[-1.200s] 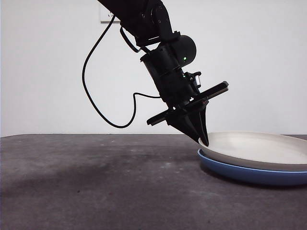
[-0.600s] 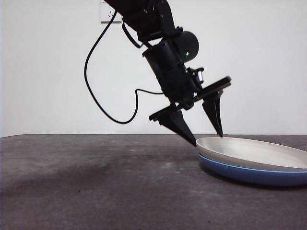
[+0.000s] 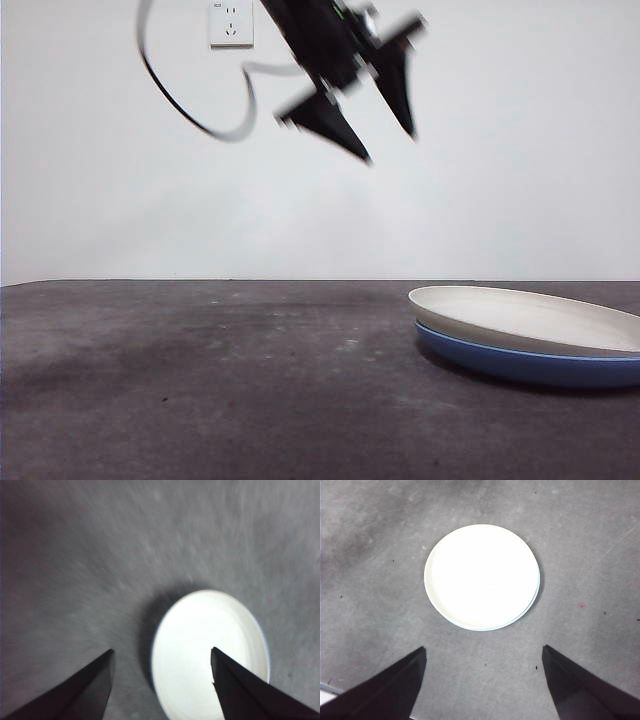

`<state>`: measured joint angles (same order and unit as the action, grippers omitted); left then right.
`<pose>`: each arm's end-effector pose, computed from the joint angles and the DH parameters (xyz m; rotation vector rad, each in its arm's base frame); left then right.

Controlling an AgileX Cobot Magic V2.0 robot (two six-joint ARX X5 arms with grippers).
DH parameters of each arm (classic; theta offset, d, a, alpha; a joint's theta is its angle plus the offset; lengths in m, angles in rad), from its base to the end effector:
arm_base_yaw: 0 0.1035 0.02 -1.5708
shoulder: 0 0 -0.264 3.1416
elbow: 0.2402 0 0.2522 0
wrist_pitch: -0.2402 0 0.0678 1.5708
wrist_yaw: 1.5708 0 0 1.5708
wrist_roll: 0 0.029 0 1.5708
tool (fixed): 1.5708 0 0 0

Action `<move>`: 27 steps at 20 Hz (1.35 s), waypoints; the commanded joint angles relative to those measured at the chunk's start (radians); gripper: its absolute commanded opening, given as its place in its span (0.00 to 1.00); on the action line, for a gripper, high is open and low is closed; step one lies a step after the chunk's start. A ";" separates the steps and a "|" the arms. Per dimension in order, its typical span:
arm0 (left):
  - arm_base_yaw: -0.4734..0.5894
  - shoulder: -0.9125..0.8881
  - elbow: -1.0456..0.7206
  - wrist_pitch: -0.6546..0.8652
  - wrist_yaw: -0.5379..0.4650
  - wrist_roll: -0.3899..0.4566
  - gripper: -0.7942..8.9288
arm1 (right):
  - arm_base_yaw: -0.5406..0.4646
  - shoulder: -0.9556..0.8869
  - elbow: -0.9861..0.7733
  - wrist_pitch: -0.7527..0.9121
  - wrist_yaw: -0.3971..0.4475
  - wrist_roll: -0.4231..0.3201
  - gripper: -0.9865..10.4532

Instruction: Pick up the white plate, put it on the blue plate, put it on desk

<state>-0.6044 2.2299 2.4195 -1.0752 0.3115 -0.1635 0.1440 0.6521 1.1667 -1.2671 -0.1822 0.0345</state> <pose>0.3828 -0.2751 0.3434 -0.0083 0.9716 -0.7761 0.0628 0.0144 0.3707 0.0470 0.7609 0.2975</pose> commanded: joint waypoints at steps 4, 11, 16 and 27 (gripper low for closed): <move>0.090 -0.212 0.043 -0.115 -0.068 0.106 0.40 | 0.004 0.006 0.019 0.033 0.004 0.011 0.41; 0.172 -0.372 0.013 -0.309 -0.066 0.171 0.40 | 0.004 0.013 0.019 0.062 0.004 0.018 0.41; 0.173 -0.545 -0.257 -0.286 0.005 0.211 0.40 | 0.004 0.021 0.019 0.062 0.003 0.017 0.41; 0.154 -1.078 -1.105 0.075 0.227 0.224 0.40 | 0.004 0.040 0.019 0.053 -0.014 0.034 0.41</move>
<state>-0.4442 1.1477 1.3067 -1.0119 0.5289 0.0406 0.1440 0.6842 1.1667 -1.2194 -0.1936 0.0547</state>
